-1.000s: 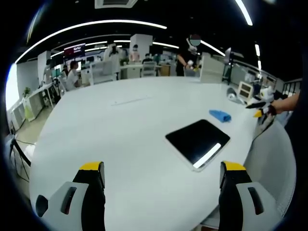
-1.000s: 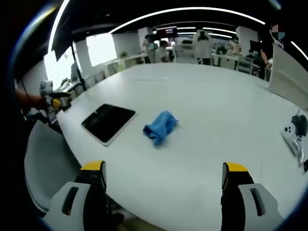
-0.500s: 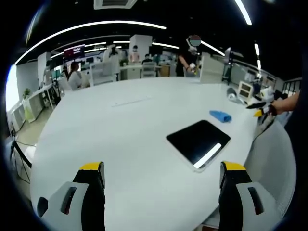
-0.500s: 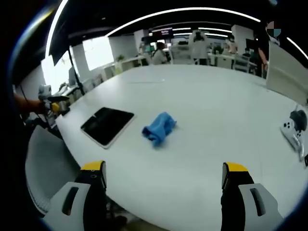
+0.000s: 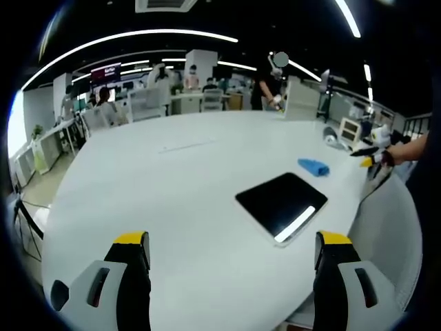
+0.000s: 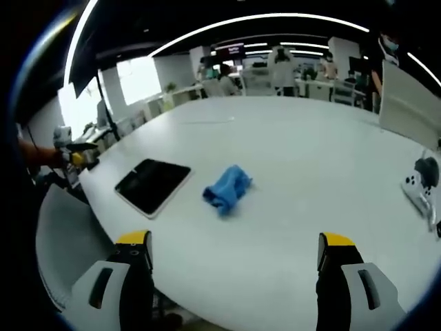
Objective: Wipe the mirror surface with the cleaning cloth until all visible marks leave the cleaned area.
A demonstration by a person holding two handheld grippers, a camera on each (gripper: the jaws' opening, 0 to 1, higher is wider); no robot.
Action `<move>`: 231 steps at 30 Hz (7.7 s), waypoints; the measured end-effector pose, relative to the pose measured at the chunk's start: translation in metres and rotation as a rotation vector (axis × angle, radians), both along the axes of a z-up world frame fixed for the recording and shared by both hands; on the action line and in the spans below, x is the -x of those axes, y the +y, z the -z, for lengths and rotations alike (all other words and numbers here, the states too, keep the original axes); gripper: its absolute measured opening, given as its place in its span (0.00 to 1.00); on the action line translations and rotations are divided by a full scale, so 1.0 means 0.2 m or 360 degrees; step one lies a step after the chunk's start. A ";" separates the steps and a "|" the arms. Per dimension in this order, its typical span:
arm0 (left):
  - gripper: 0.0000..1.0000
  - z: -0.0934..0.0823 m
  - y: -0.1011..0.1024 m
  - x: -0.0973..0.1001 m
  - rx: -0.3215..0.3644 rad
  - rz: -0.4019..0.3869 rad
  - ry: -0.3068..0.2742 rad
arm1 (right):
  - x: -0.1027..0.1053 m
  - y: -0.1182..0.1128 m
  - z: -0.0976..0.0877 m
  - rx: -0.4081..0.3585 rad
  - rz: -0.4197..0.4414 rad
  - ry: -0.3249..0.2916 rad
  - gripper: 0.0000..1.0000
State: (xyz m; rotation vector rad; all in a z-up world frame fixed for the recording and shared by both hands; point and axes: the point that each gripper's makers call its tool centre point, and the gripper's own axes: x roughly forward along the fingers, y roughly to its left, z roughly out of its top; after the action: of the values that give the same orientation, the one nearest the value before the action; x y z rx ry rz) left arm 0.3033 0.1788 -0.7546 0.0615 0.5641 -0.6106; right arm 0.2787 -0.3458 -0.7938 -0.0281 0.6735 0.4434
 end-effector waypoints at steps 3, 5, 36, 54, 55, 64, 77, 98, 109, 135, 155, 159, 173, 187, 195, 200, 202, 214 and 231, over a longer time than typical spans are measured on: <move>1.00 0.00 0.00 0.01 -0.0002 0.0002 0.0002 | -0.01 0.00 0.00 0.0008 -0.0008 -0.0010 1.00; 1.00 0.00 0.01 0.01 -0.0004 -0.0003 0.0003 | -0.01 0.01 0.00 -0.0009 0.0005 -0.0005 0.99; 1.00 0.01 0.03 0.02 -0.0009 -0.0030 0.0018 | -0.65 0.36 -0.05 -0.0006 0.0103 0.0032 0.57; 1.00 0.05 -0.04 0.03 -0.0002 0.0012 0.0055 | -0.67 0.39 0.19 -0.0011 0.0269 0.0260 0.32; 1.00 0.05 -0.04 0.03 -0.0003 0.0013 0.0054 | -0.66 0.40 0.19 -0.0004 0.0273 0.0267 0.32; 1.00 0.06 -0.05 0.01 0.0013 0.0003 0.0052 | -0.67 0.38 0.28 0.0085 0.0302 0.0344 0.20; 1.00 0.10 -0.11 -0.03 0.0019 0.0026 0.0036 | -0.70 0.37 0.42 0.0254 0.0299 0.0419 0.04; 1.00 0.10 -0.12 0.00 -0.0015 -0.0016 -0.0009 | -0.69 0.36 0.40 0.0149 0.0350 0.0578 0.00; 1.00 0.12 -0.06 0.01 -0.0036 -0.0017 0.0008 | -0.66 0.37 0.41 0.0116 0.0373 0.0658 0.00; 1.00 0.08 -0.08 -0.03 -0.0027 -0.0013 -0.0011 | -0.70 0.56 0.19 -0.0084 0.0360 0.0687 0.00; 1.00 0.08 -0.13 0.01 -0.0030 -0.0008 -0.0039 | -0.71 0.85 0.21 -0.0128 0.0214 0.0732 0.00; 1.00 0.08 -0.07 0.05 -0.0048 -0.0032 -0.0022 | -0.71 0.89 0.26 -0.0106 0.0198 0.0752 0.00; 1.00 0.08 -0.01 0.10 -0.0073 -0.0049 -0.0008 | -0.67 0.98 0.35 -0.0061 0.0154 0.0804 0.00; 1.00 0.10 -0.04 0.11 -0.0040 -0.0075 -0.0002 | -0.70 1.06 0.38 -0.0043 0.0090 0.0825 0.00; 1.00 0.13 -0.04 0.08 -0.0066 -0.0037 0.0014 | -0.69 1.12 0.38 -0.0061 0.0081 0.0834 0.00; 1.00 0.11 -0.04 0.03 -0.0064 -0.0019 0.0000 | -0.69 1.18 0.37 -0.0057 0.0058 0.0828 0.00; 1.00 0.12 -0.04 0.02 -0.0073 0.0000 0.0004 | -0.69 1.20 0.37 -0.0054 0.0054 0.0829 0.00; 1.00 0.10 -0.07 -0.03 -0.0072 0.0035 -0.0012 | -0.68 1.37 0.35 -0.0062 0.0017 0.0835 0.00; 1.00 0.11 -0.03 -0.02 -0.0093 0.0042 -0.0017 | -0.69 1.59 0.35 -0.0012 -0.0103 0.0806 0.00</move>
State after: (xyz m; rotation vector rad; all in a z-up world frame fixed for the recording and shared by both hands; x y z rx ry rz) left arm 0.3069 0.1734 -0.7775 0.1276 0.5713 -0.6193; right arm 0.4176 -0.0269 -0.8636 0.0723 1.1713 0.5204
